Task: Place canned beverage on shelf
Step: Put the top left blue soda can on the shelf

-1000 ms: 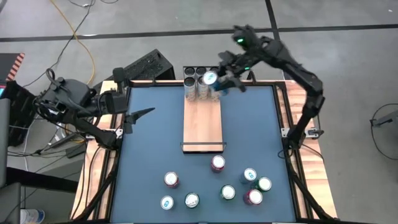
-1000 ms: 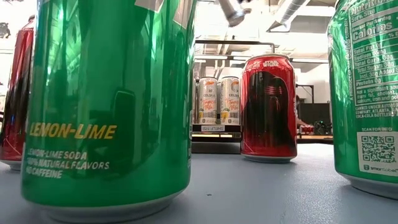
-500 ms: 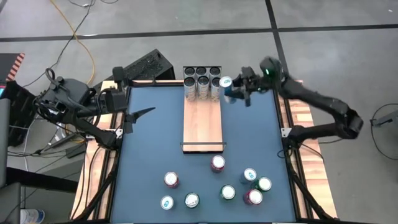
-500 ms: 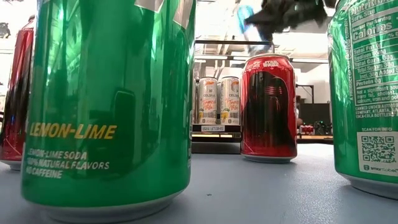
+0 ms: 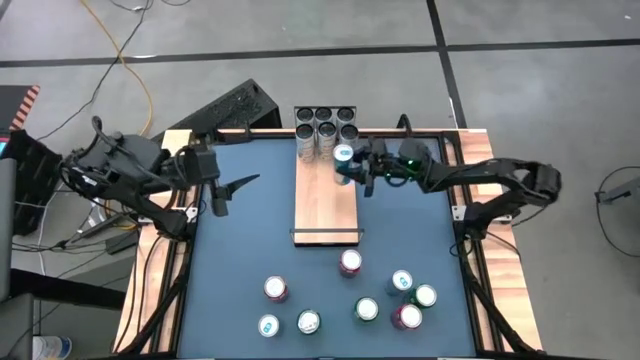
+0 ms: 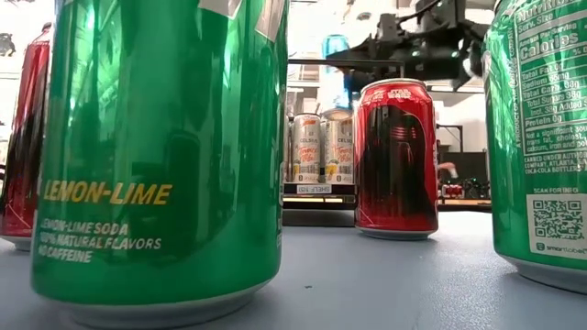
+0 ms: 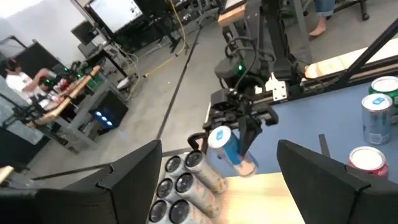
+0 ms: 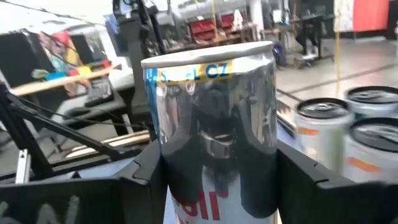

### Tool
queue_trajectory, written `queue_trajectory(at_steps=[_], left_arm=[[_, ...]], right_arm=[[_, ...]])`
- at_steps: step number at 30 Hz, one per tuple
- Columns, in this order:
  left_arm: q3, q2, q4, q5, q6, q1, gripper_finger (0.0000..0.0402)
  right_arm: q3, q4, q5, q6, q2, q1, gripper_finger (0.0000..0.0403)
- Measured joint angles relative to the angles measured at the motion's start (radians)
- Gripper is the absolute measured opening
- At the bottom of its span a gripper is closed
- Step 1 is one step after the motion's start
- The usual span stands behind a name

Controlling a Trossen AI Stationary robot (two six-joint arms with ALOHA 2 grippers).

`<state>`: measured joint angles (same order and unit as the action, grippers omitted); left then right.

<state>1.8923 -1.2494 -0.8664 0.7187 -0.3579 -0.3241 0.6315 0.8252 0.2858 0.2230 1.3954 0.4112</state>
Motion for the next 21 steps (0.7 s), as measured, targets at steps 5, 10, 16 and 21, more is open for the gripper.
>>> queue_trajectory(at_steps=[5, 10, 16, 21], left_arm=[[0.0, -0.006, 0.005, 0.002, 0.028, 0.0, 0.0305], [0.0, -0.011, 0.005, 0.005, 0.04, 0.0, 0.0305], [0.0, -0.014, 0.009, 0.027, 0.064, 0.0, 0.0305], [0.0, -0.014, 0.009, 0.027, 0.083, 0.0, 0.0305]], right_arm=[[0.002, 0.287, 0.043, 0.074, 0.155, 0.003, 0.0208], [0.029, 0.394, 0.135, 0.114, 0.305, 0.004, 0.0208], [0.084, 0.401, 0.163, 0.11, 0.387, 0.004, 0.0208], [0.079, 0.411, 0.157, 0.068, 0.4, 0.004, 0.0208]])
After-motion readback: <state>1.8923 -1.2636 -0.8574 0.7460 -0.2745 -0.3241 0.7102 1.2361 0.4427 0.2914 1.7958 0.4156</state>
